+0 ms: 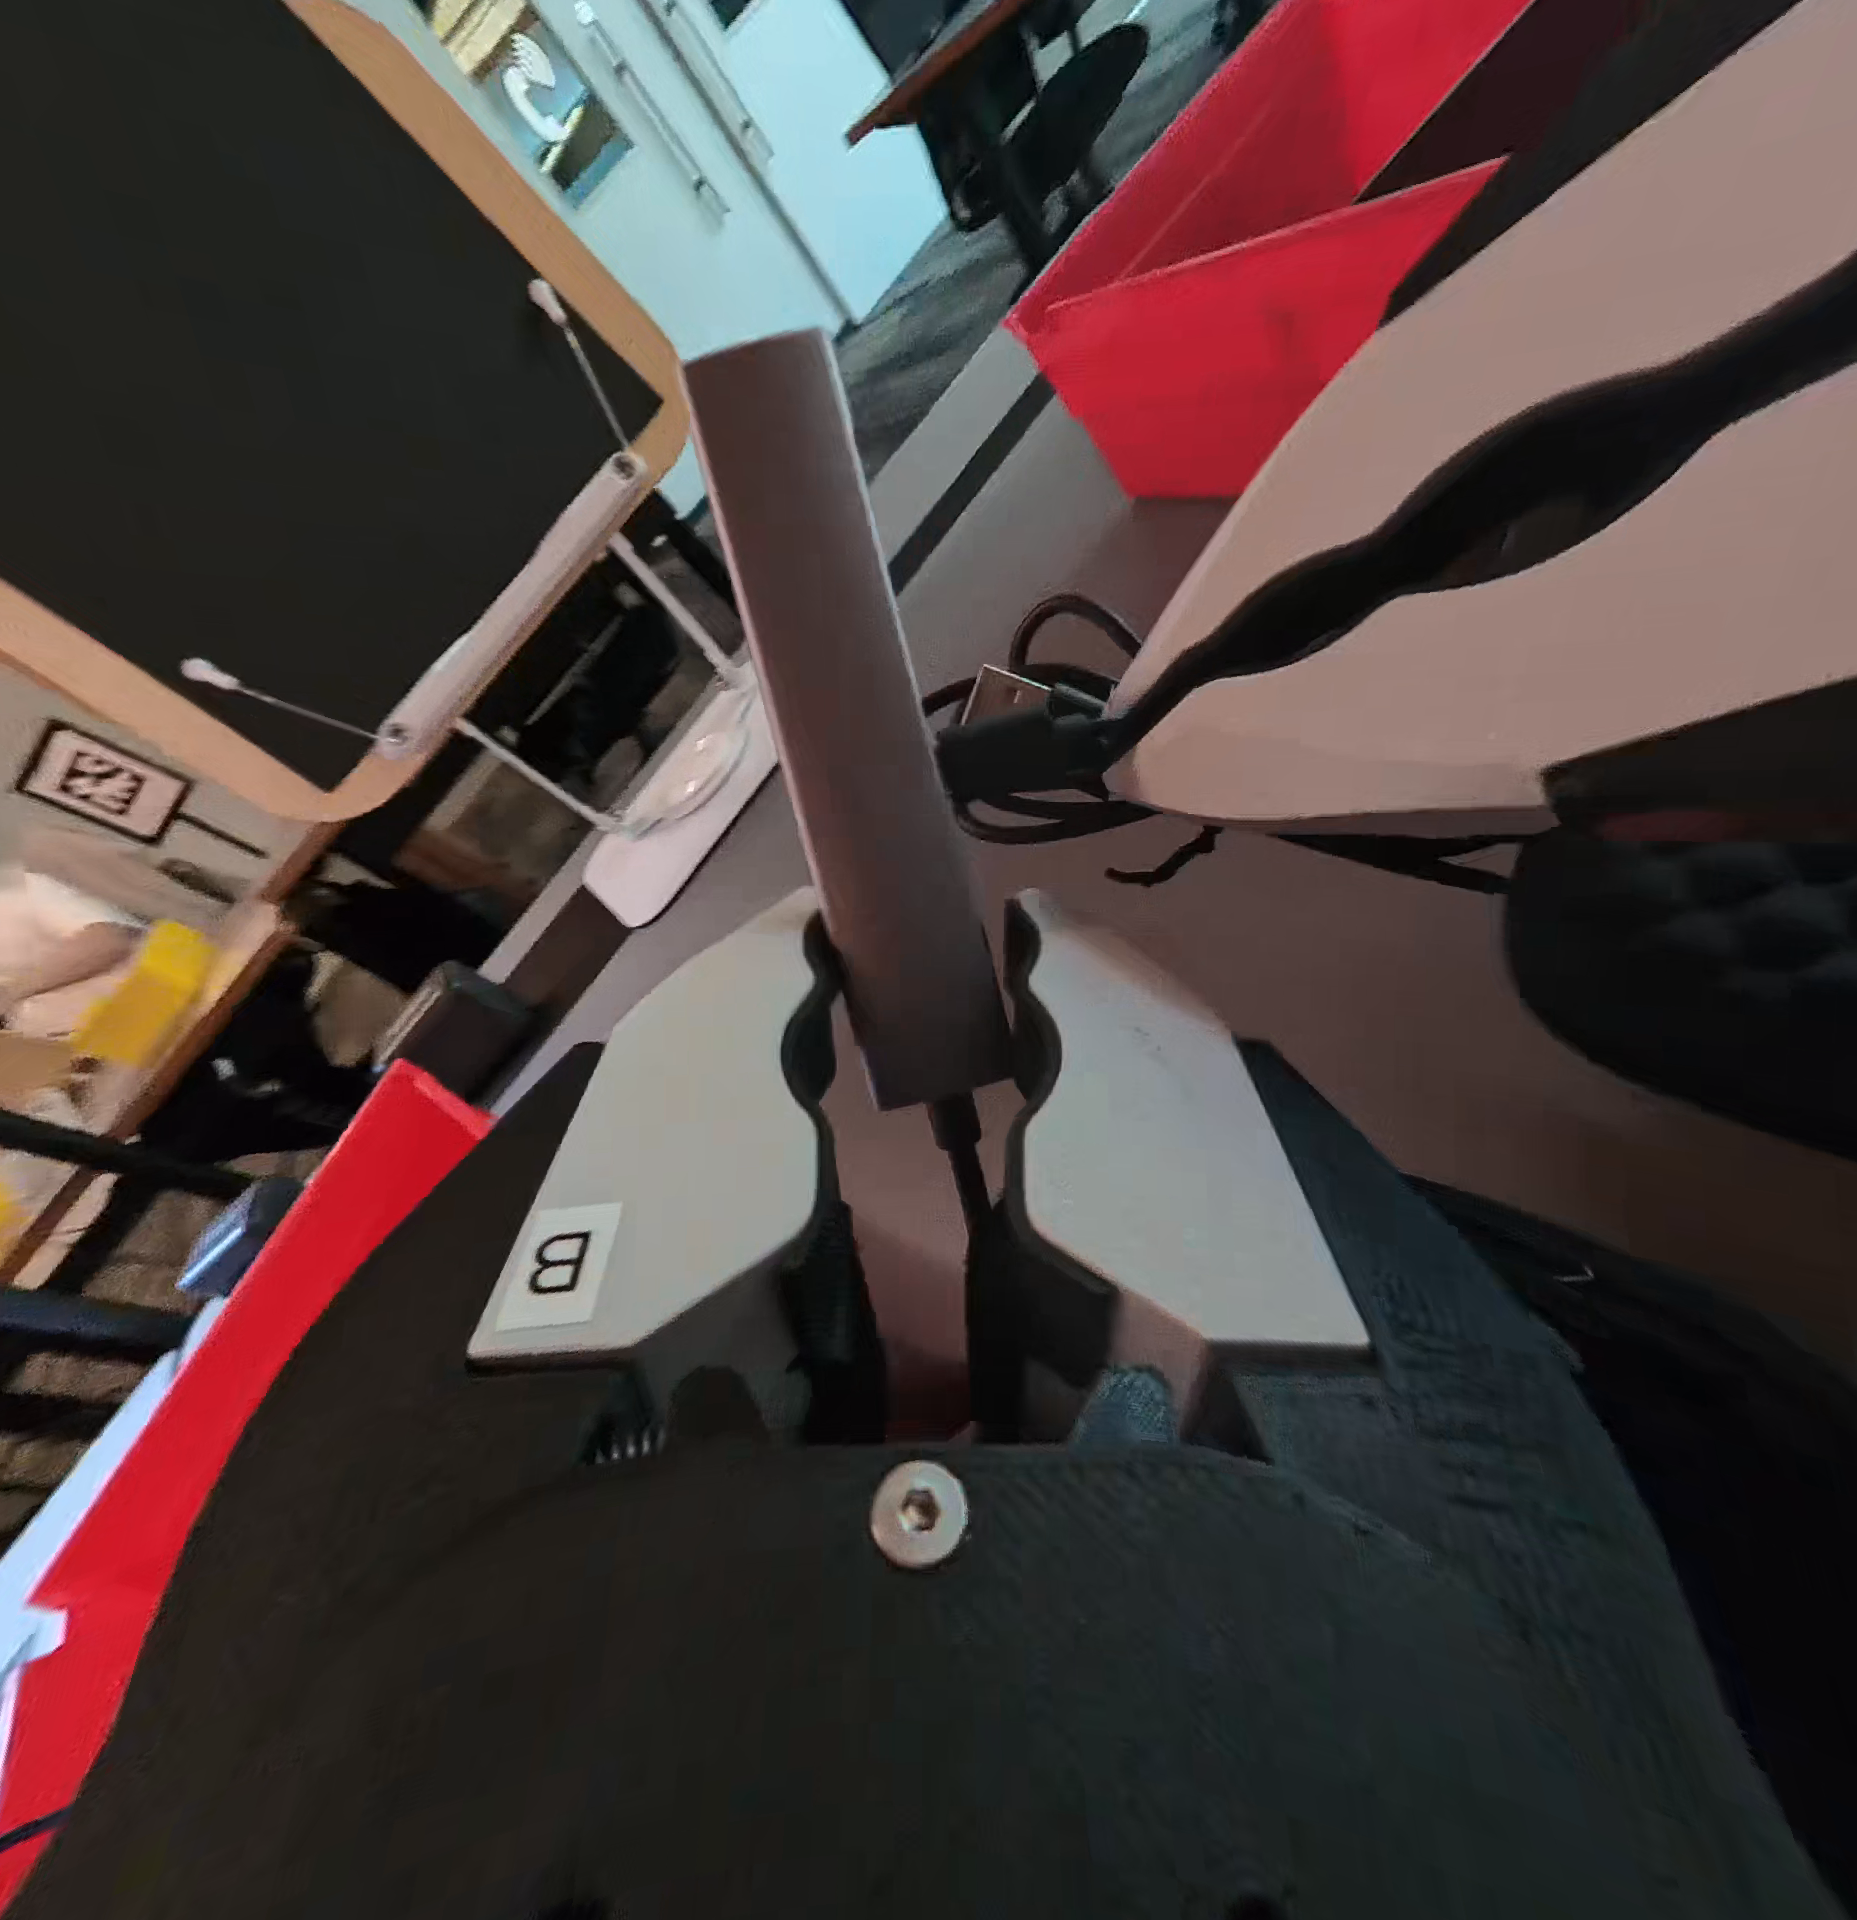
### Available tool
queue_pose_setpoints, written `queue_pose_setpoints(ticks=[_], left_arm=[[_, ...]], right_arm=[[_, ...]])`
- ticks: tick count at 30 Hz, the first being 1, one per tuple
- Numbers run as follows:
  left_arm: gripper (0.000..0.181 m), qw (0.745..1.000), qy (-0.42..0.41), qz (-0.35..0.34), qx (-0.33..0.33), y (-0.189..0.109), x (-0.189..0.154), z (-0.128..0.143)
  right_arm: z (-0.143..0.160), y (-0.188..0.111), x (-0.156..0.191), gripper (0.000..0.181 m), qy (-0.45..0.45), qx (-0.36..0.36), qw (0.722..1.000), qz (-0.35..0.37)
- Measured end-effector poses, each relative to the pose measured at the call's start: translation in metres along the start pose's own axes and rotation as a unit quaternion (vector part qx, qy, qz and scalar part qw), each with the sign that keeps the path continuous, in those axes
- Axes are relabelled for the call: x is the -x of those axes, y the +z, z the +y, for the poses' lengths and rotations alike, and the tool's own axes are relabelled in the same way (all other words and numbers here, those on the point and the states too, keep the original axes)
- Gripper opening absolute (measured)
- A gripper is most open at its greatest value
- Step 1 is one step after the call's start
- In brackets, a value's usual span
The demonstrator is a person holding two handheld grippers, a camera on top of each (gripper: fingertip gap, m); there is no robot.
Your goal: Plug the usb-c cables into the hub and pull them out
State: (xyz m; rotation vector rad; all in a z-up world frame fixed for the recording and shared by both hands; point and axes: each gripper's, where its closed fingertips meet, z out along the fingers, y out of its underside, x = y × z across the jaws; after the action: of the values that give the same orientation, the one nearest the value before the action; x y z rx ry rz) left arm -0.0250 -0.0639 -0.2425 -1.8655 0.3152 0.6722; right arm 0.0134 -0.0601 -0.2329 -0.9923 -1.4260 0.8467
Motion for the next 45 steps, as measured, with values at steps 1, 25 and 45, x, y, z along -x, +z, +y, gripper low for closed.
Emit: queue_pose_setpoints(ticks=[1, 25, 45], left_arm=[[0.026, 1.000, 0.001, -0.010, 0.007, 0.000, 0.001, 0.000], [0.020, 0.999, -0.008, -0.017, 0.040, -0.002, -0.001, 0.003], [0.021, 0.994, -0.097, 0.005, 0.041, 0.001, 0.003, 0.017]], right_arm=[[0.001, 0.000, -0.001, 0.001, -0.005, 0.003, 1.000, 0.003], [-0.004, 0.013, 0.003, 0.010, -0.123, 0.021, 0.989, 0.081], [-0.002, 0.019, 0.012, 0.010, -0.039, -0.031, 0.997, 0.057]])
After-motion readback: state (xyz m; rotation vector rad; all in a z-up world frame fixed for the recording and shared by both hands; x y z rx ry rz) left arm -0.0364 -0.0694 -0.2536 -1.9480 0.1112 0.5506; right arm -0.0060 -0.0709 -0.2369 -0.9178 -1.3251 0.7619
